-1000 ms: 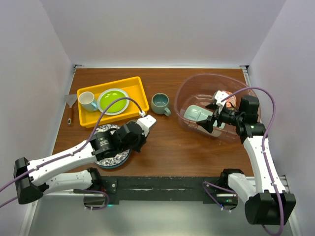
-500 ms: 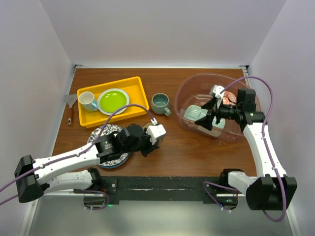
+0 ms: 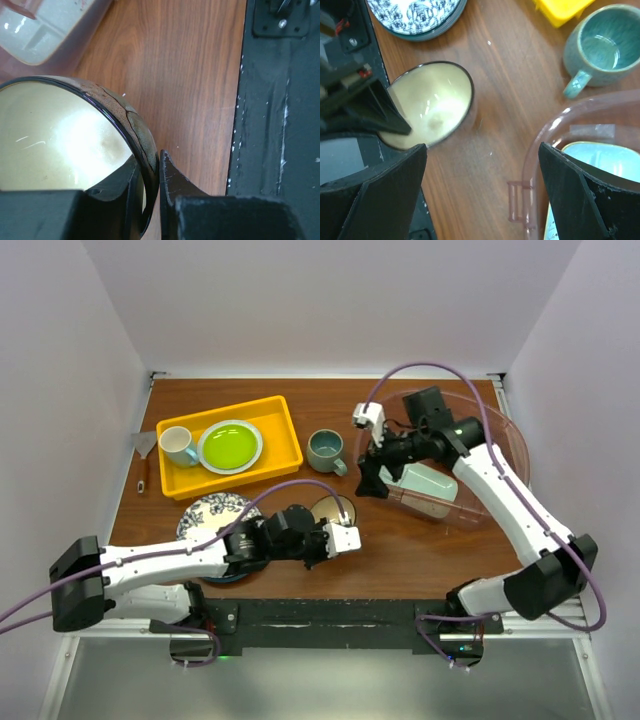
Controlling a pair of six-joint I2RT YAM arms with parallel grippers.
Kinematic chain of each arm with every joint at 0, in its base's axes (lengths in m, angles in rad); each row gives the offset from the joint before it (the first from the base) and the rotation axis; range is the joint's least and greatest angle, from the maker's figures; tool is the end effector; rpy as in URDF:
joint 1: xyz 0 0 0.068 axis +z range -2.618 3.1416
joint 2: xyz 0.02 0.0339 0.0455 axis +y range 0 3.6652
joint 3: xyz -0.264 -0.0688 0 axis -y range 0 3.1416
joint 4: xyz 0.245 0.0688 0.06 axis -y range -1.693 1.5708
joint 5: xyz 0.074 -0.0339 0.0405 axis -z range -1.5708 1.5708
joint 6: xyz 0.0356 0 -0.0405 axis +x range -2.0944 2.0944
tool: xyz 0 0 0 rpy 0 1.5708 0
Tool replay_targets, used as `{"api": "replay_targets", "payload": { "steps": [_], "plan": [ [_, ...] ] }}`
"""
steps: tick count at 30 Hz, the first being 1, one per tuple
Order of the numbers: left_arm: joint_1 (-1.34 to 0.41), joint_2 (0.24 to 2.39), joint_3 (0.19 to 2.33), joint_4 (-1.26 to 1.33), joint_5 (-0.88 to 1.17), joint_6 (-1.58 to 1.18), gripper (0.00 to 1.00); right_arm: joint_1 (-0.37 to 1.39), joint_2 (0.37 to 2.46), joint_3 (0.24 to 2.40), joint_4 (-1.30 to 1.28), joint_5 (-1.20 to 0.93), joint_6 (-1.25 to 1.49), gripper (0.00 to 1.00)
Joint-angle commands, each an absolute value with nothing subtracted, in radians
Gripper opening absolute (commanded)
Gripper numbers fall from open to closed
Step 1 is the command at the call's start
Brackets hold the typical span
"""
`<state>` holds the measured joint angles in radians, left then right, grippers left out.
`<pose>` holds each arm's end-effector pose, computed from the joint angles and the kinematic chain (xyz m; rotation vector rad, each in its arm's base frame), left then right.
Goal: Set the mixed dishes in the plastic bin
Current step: Pick up the bowl from the center of the board.
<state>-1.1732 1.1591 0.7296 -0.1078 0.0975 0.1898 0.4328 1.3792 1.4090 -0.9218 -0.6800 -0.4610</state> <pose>0.0960 -0.2375 0.2520 1.4213 1.6562 -0.6791 0.2418 0.1364 0.3608 -1.2740 1.9826 0.8155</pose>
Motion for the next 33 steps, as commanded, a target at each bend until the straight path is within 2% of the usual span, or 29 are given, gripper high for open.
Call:
{"api": "replay_targets", "payload": {
  "steps": [1,7,12,15,16,17,18,20,21,22,23,25,26,28,29,30,31,33],
  "plan": [
    [-1.215,1.177,0.845,0.002,0.005,0.294,0.0,0.549,1.443,1.502,-0.988,-0.448,-0.371,0.97],
    [-1.247,1.184,0.887,-0.064,-0.084,0.314,0.0,0.655,1.52,1.532,-1.016,-0.308,-0.37,0.94],
    [-1.255,1.203,0.933,-0.116,-0.143,0.328,0.0,0.732,1.577,1.545,-1.025,-0.189,-0.385,0.81],
    [-1.259,1.219,0.957,-0.15,-0.179,0.333,0.0,0.755,1.589,1.558,-1.031,-0.135,-0.397,0.61],
    [-1.261,1.224,0.966,-0.169,-0.192,0.334,0.0,0.758,1.592,1.56,-1.034,-0.13,-0.399,0.52],
    [-1.262,1.227,0.971,-0.175,-0.202,0.334,0.0,0.761,1.592,1.565,-1.035,-0.129,-0.4,0.3],
    [-1.262,1.229,0.976,-0.181,-0.218,0.336,0.0,0.761,1.594,1.574,-1.037,-0.129,-0.4,0.17],
    [-1.266,1.233,0.991,-0.196,-0.235,0.334,0.0,0.762,1.591,1.581,-1.035,-0.136,-0.4,0.0],
    [-1.266,1.232,0.996,-0.201,-0.244,0.334,0.0,0.762,1.588,1.591,-1.034,-0.143,-0.397,0.0],
    [-1.266,1.23,1.003,-0.202,-0.251,0.328,0.05,0.762,1.58,1.595,-1.032,-0.161,-0.397,0.0],
    [-1.266,1.227,1.008,-0.202,-0.258,0.316,0.2,0.761,1.575,1.6,-1.037,-0.178,-0.396,0.0],
    [-1.266,1.213,1.009,-0.19,-0.281,0.296,0.36,0.758,1.562,1.614,-1.04,-0.21,-0.396,0.0],
    [-1.266,1.203,1.006,-0.184,-0.285,0.288,0.51,0.753,1.556,1.617,-1.042,-0.23,-0.397,0.0],
    [-1.266,1.152,0.976,-0.14,-0.288,0.27,0.68,0.717,1.545,1.631,-1.045,-0.285,-0.4,0.0],
    [-1.266,1.129,0.953,-0.111,-0.291,0.264,0.85,0.701,1.53,1.635,-1.048,-0.34,-0.402,0.0],
    [-1.266,1.103,0.934,-0.088,-0.301,0.252,0.96,0.66,1.517,1.641,-1.045,-0.368,-0.405,0.0],
    [-1.266,1.05,0.898,-0.045,-0.314,0.239,1.0,0.635,1.508,1.644,-1.046,-0.399,-0.406,0.0],
    [-1.264,0.97,0.867,-0.015,-0.324,0.226,1.0,0.562,1.464,1.647,-1.032,-0.477,-0.405,0.0]
  ]
}}
